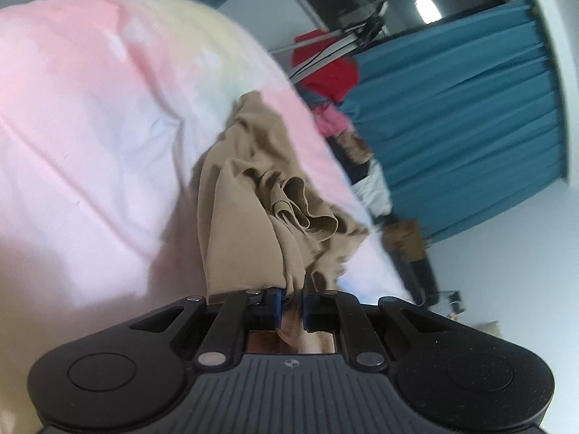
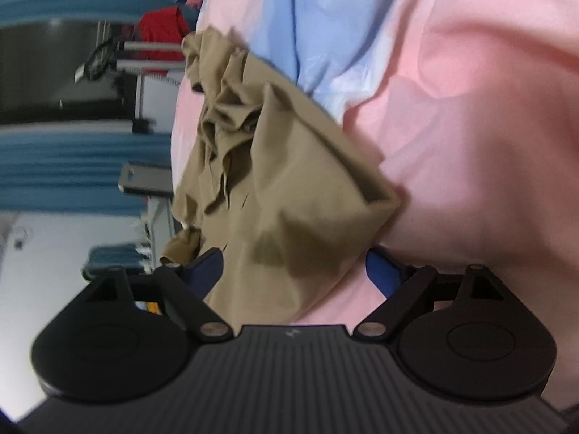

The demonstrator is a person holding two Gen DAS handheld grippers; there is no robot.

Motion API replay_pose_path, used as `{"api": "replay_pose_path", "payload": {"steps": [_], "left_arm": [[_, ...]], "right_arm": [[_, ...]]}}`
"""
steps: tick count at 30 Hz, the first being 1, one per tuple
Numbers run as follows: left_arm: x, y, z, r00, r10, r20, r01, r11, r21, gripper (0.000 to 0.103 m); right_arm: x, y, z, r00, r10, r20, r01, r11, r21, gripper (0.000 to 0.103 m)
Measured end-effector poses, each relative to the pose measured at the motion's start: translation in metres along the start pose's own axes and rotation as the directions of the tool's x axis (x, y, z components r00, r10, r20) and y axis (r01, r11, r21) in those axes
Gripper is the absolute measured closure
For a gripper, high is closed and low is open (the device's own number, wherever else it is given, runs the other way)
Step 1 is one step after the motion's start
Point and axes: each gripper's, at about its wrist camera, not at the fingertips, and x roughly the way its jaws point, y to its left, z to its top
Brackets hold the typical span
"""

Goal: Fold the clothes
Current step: 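Grasp the folded shirt edges with both grippers and flip it over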

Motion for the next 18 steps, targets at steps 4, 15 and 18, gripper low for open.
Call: {"api": "replay_pose_path", "payload": {"steps": [4, 15, 18], "left_arm": [[-0.003, -0.003, 0.002, 1.0, -0.005, 0.012, 0.005, 1.0, 0.007, 0.094], [-0.055, -0.038, -0.006, 0.998, -0.044, 0.047, 0.04, 0.995, 0.089, 0.094], [-0.085, -0.05, -0.018, 0.998, -0.035, 0.044, 0.03, 0.992, 0.122, 0.094]], "right_arm": [[-0.003, 0.0, 0.002, 0.999, -0.025, 0.046, 0.027, 0.999, -0.025, 0.077], [-0.064, 0.057, -0.018, 0.975, 0.097, 0.198, -0.031, 0.951, -0.308, 0.091], [-0.091, 0.068, -0.033, 0.972, 0.117, 0.203, -0.034, 0.928, -0.372, 0.091]]}}
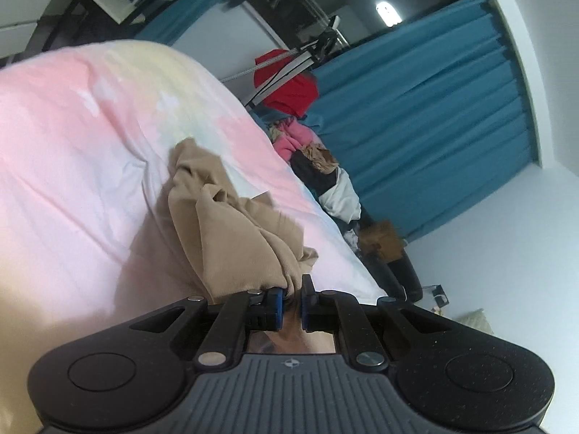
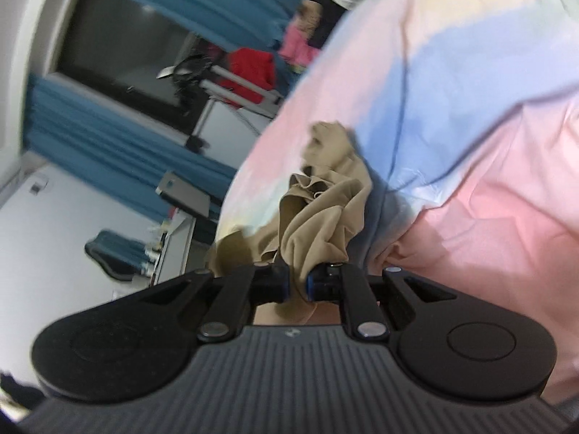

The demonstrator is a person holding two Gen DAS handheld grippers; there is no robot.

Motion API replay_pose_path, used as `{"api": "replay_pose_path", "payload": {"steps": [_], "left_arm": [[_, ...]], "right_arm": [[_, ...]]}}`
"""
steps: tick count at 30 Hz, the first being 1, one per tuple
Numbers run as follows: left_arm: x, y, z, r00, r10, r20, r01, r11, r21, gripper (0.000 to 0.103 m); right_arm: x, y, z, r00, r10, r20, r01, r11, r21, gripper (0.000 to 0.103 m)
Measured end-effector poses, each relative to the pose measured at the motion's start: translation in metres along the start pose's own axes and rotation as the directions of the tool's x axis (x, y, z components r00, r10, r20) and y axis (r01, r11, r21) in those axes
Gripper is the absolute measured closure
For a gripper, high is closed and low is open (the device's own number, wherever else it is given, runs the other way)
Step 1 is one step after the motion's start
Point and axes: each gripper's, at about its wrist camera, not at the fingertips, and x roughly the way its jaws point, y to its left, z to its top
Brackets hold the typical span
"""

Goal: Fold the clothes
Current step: 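Grasp the folded shirt edges with both grippers and flip it over, then lay the flipped shirt down and open both grippers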

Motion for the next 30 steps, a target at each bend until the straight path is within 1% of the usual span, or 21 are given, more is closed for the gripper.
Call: {"api": "replay_pose_path", "payload": {"steps": [3, 6, 8, 10, 14, 16, 18, 23, 25, 28, 30], "left_arm": [[-0.037, -0.011, -0.018, 1.0, 0.023, -0.006, -0.023, 0.999, 0.036, 0.094], [-0.061, -0.012, -0.032, 0.999, 0.039, -0.02, -0.039, 0.999, 0.016, 0.094], [-0.063, -0.013, -0.033, 0.999, 0.048, -0.023, -0.048, 0.999, -0.013, 0.094], [-0.056, -0.018, -0.026, 0.999, 0.052, -0.001, -0.052, 0.999, -0.004, 0.094], [-0.023, -0.025, 0.003, 0.996, 0.086, 0.014, -0.086, 0.996, -0.021, 0.093], [0.003, -0.027, 0.021, 0.993, 0.121, 0.014, -0.121, 0.992, -0.021, 0.093], [0.032, -0.026, 0.037, 0.986, 0.164, 0.011, -0.164, 0.986, -0.002, 0.093], [0.104, -0.006, 0.059, 0.965, 0.263, 0.004, -0.262, 0.959, 0.107, 0.092], [0.125, 0.005, 0.061, 0.959, 0.283, 0.008, -0.28, 0.947, 0.157, 0.091], [0.155, 0.019, 0.058, 0.949, 0.315, 0.019, -0.31, 0.917, 0.25, 0.09], [0.169, 0.023, 0.057, 0.941, 0.339, 0.018, -0.329, 0.896, 0.299, 0.089]], "right_arm": [[-0.034, 0.008, -0.007, 1.0, 0.017, -0.019, -0.018, 0.999, -0.03, 0.091], [-0.061, 0.012, -0.021, 0.999, 0.029, -0.034, -0.03, 0.999, -0.033, 0.091], [-0.063, 0.016, -0.023, 0.999, 0.027, -0.034, -0.029, 0.999, -0.039, 0.091], [-0.055, 0.022, -0.016, 0.999, 0.031, -0.025, -0.032, 0.999, -0.034, 0.091], [-0.018, 0.033, 0.007, 1.0, 0.011, -0.011, -0.011, 1.0, -0.012, 0.091], [0.009, 0.038, 0.021, 1.0, -0.017, -0.019, 0.017, 1.0, 0.013, 0.091], [0.038, 0.039, 0.033, 0.998, -0.051, -0.032, 0.052, 0.998, 0.02, 0.091], [0.11, 0.029, 0.055, 0.989, -0.122, -0.079, 0.122, 0.993, 0.001, 0.09], [0.132, 0.016, 0.058, 0.985, -0.136, -0.106, 0.137, 0.991, 0.001, 0.089], [0.159, -0.002, 0.06, 0.979, -0.153, -0.135, 0.155, 0.988, 0.004, 0.089], [0.172, -0.007, 0.059, 0.975, -0.172, -0.14, 0.171, 0.985, -0.016, 0.089]]}}
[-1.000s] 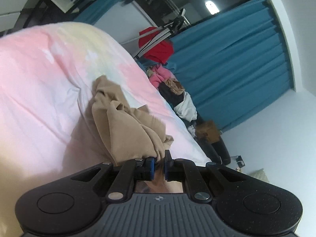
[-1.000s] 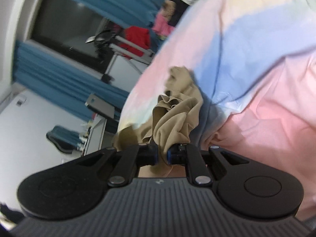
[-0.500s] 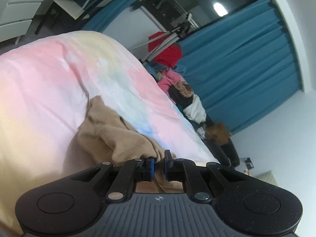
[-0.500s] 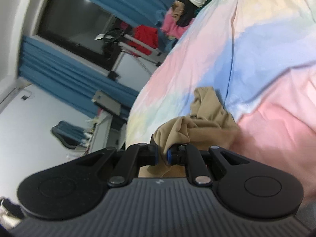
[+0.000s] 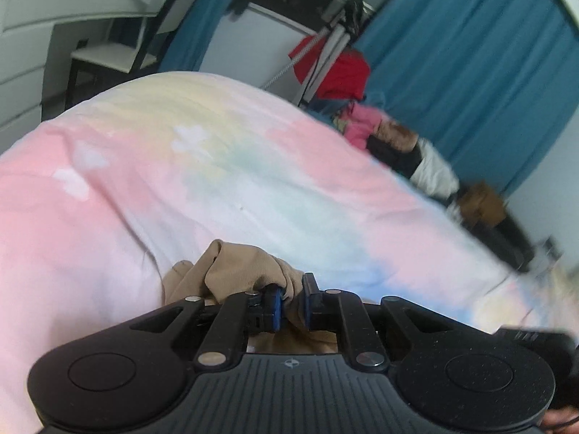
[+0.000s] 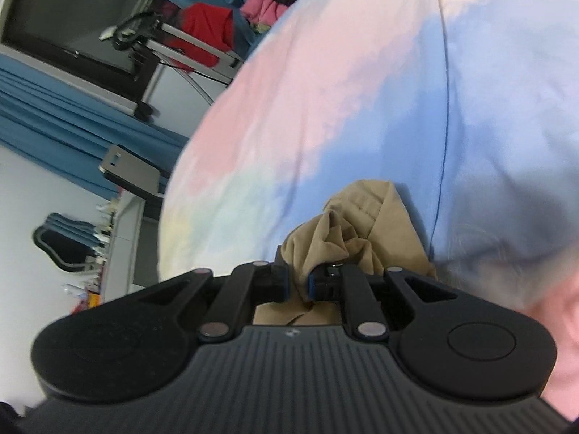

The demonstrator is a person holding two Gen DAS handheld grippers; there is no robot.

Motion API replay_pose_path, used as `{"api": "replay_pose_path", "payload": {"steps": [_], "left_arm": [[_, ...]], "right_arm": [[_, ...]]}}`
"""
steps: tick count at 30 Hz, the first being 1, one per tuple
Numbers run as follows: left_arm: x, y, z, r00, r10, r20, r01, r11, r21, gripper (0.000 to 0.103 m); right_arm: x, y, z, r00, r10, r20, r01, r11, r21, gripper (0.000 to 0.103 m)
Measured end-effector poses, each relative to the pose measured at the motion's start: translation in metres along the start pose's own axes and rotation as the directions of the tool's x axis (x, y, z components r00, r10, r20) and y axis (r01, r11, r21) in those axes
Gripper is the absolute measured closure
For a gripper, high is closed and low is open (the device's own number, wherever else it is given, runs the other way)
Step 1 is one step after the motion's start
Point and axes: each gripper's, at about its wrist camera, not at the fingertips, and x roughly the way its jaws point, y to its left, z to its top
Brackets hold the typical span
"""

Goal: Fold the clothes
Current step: 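Lay the flipped shirt down and open both grippers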

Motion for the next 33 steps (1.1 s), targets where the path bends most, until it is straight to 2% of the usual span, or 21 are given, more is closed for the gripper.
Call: {"api": "replay_pose_path", "payload": {"steps": [4, 8, 9, 10, 11, 12, 13, 14, 16, 17, 20, 22, 24, 27, 30, 33], "left_arm": [[0.015, -0.005, -0.003, 1.0, 0.025, 0.012, -0.026, 0.996, 0.086, 0.088], [0.015, -0.014, -0.008, 0.999, 0.039, 0.033, -0.044, 0.985, 0.167, 0.086], [0.013, -0.017, -0.009, 0.999, 0.037, 0.036, -0.044, 0.982, 0.185, 0.084], [0.011, -0.019, -0.01, 0.999, 0.03, 0.037, -0.037, 0.98, 0.195, 0.074], [0.008, -0.021, -0.01, 0.999, 0.019, 0.037, -0.026, 0.979, 0.202, 0.059], [0.006, -0.022, -0.01, 0.999, 0.005, 0.039, -0.013, 0.979, 0.206, 0.05], [0.001, -0.024, -0.011, 0.999, -0.008, 0.048, -0.002, 0.978, 0.208, 0.038], [-0.004, -0.026, -0.012, 0.998, -0.017, 0.066, 0.003, 0.977, 0.215, 0.025], [-0.016, -0.03, -0.014, 0.993, -0.022, 0.119, -0.009, 0.969, 0.249, 0.009], [-0.021, -0.033, -0.016, 0.99, -0.022, 0.14, -0.018, 0.961, 0.275, 0.004], [-0.027, -0.037, -0.019, 0.986, -0.019, 0.164, -0.039, 0.938, 0.346, 0.001], [-0.024, -0.036, -0.022, 0.987, -0.002, 0.162, -0.058, 0.928, 0.369, 0.001], [-0.017, -0.035, -0.025, 0.989, 0.019, 0.148, -0.076, 0.917, 0.391, 0.001], [-0.004, -0.033, -0.029, 0.992, 0.043, 0.118, -0.09, 0.897, 0.433, 0.001], [0.017, -0.026, -0.033, 0.995, 0.071, 0.074, -0.096, 0.896, 0.433, 0.001], [0.03, -0.016, -0.039, 0.995, 0.074, 0.061, -0.093, 0.904, 0.418, 0.001]], "right_arm": [[0.012, 0.006, 0.0, 1.0, -0.028, 0.004, 0.028, 0.997, -0.075, 0.089], [0.01, 0.011, 0.001, 1.0, -0.014, 0.016, 0.016, 0.99, -0.139, 0.086], [0.007, 0.012, 0.0, 1.0, -0.01, 0.02, 0.013, 0.988, -0.151, 0.079], [0.004, 0.013, -0.001, 1.0, -0.007, 0.025, 0.011, 0.986, -0.164, 0.069], [-0.003, 0.016, -0.003, 0.999, 0.012, 0.047, -0.003, 0.982, -0.189, 0.04], [-0.011, 0.021, -0.005, 0.996, 0.032, 0.079, -0.014, 0.975, -0.22, 0.025], [-0.019, 0.025, -0.006, 0.992, 0.051, 0.115, -0.021, 0.968, -0.248, 0.005], [-0.028, 0.031, -0.009, 0.987, 0.064, 0.149, -0.018, 0.958, -0.287, 0.0], [-0.044, 0.042, -0.014, 0.976, 0.09, 0.199, -0.012, 0.932, -0.362, 0.0], [-0.048, 0.044, -0.017, 0.971, 0.1, 0.219, -0.008, 0.923, -0.385, 0.0], [-0.062, 0.048, -0.026, 0.951, 0.131, 0.28, 0.009, 0.894, -0.447, 0.0], [-0.064, 0.047, -0.034, 0.935, 0.143, 0.326, 0.047, 0.859, -0.51, 0.0], [-0.056, 0.047, -0.04, 0.942, 0.156, 0.297, 0.057, 0.798, -0.6, 0.0], [-0.034, 0.049, -0.047, 0.96, 0.098, 0.263, 0.11, 0.73, -0.674, 0.0], [-0.006, 0.049, -0.048, 0.972, 0.052, 0.229, 0.131, 0.691, -0.711, 0.0], [0.012, 0.047, -0.052, 0.979, 0.028, 0.2, 0.13, 0.672, -0.729, 0.001]]}}
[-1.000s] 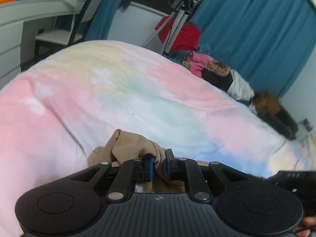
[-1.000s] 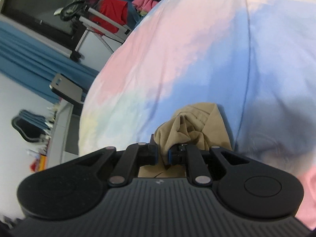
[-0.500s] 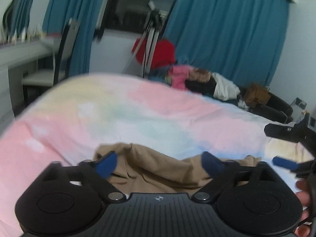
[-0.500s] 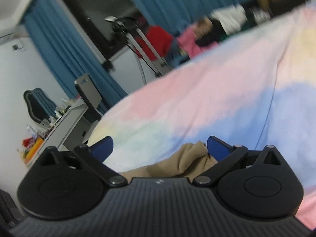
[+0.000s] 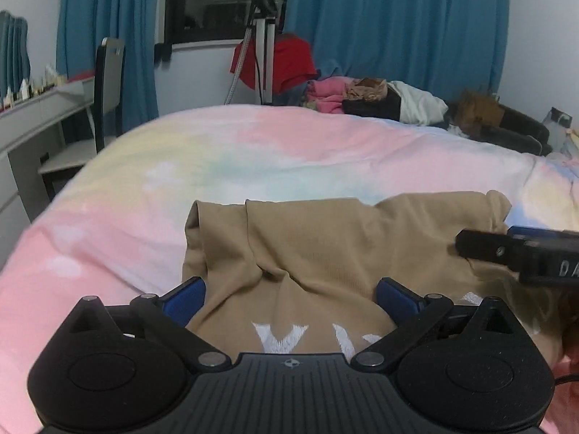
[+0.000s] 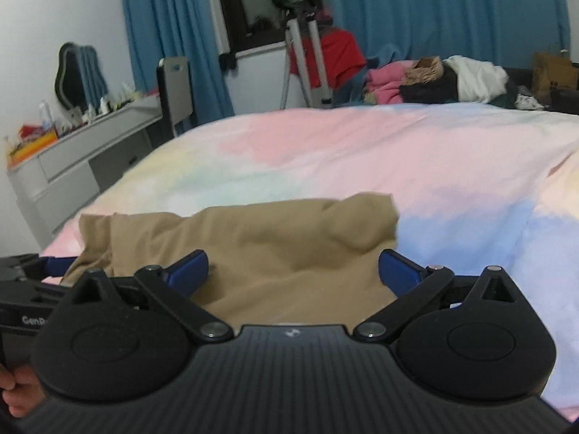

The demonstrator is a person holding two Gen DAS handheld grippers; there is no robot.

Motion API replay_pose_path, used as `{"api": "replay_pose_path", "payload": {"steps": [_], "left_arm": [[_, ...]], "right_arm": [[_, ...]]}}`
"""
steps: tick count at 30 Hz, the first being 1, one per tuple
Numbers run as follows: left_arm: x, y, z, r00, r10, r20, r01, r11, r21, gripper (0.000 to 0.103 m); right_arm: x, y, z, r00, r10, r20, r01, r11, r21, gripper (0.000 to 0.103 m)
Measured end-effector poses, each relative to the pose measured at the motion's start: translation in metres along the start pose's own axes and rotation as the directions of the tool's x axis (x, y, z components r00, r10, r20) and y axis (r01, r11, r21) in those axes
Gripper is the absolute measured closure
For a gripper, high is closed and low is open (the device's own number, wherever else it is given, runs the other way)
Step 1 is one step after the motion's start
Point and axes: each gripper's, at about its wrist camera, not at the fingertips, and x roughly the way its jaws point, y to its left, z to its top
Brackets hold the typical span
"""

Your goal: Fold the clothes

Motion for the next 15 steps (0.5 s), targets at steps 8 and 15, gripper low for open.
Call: {"api": "replay_pose_path", "payload": {"steps": [8, 15], "left_arm": [[-0.027, -0.009, 0.001, 0.998, 0.011, 0.057, -0.012, 1.0, 0.012, 0.003], [-0.063, -0.026, -0.008, 0.999, 0.034, -0.026, -0.033, 0.999, 0.032, 0.003]], "right_arm": [[-0.021, 0.005, -0.005, 0.999, -0.035, 0.028, 0.035, 0.999, 0.007, 0.001], [-0.051, -0.005, -0.026, 0.993, -0.095, -0.074, 0.102, 0.989, 0.105, 0.0]]}}
